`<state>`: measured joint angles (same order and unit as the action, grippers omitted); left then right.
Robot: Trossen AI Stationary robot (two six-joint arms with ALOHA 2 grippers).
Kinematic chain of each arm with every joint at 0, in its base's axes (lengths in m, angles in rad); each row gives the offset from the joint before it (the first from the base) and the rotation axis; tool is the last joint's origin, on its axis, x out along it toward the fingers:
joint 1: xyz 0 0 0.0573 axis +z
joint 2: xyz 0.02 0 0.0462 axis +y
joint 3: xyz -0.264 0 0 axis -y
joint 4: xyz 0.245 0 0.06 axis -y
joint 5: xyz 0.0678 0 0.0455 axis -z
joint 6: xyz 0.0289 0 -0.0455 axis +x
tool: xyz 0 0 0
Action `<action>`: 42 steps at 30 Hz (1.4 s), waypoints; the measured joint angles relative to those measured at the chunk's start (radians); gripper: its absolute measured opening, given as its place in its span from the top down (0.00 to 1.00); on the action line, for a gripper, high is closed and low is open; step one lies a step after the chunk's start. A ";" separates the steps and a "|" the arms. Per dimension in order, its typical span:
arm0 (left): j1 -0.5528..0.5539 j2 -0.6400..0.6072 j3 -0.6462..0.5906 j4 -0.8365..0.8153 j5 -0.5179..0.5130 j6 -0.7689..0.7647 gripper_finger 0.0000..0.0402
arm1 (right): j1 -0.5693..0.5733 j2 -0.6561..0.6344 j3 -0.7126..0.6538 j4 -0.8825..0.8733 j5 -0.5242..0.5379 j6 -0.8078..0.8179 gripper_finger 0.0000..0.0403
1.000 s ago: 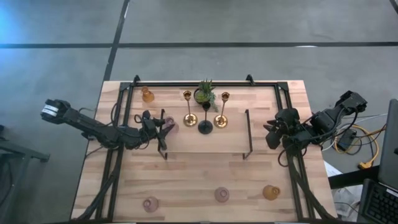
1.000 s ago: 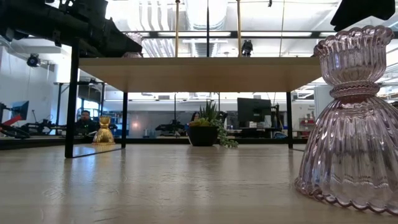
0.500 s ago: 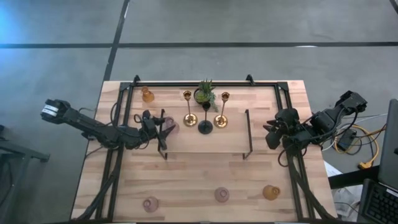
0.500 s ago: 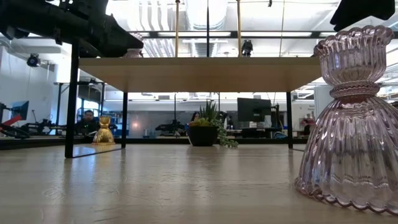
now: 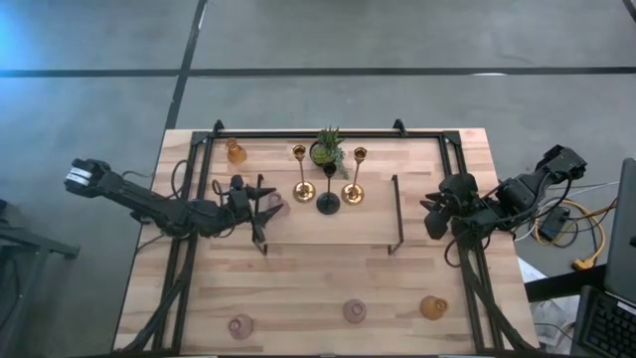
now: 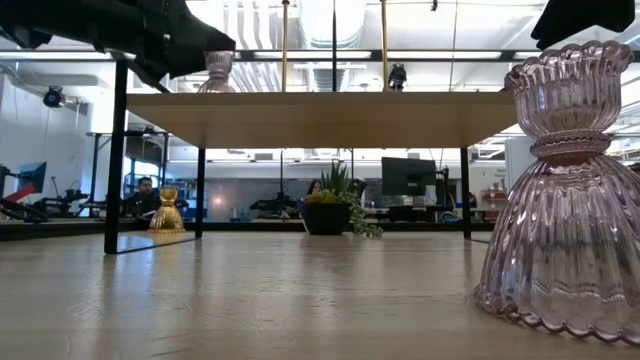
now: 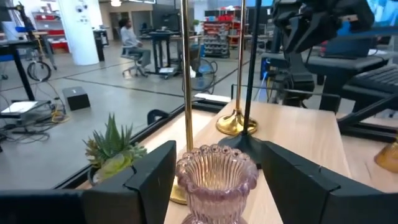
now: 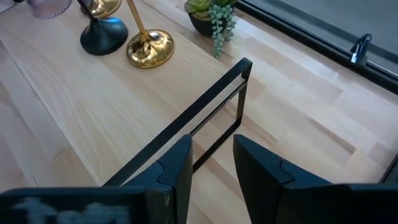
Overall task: Pick & Place candle stick holders
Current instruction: Put the top pink glass candle holder on the shelf
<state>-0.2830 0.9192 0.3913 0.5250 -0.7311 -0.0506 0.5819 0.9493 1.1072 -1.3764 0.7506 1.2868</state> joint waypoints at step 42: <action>-0.002 -0.104 0.008 -0.198 -0.096 -0.016 0.41 | 0.000 0.000 0.000 0.029 -0.019 -0.016 0.71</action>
<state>-0.2852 0.8150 0.3996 0.3265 -0.8276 -0.0666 0.5823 0.9497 1.1072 -1.3472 0.7315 1.2713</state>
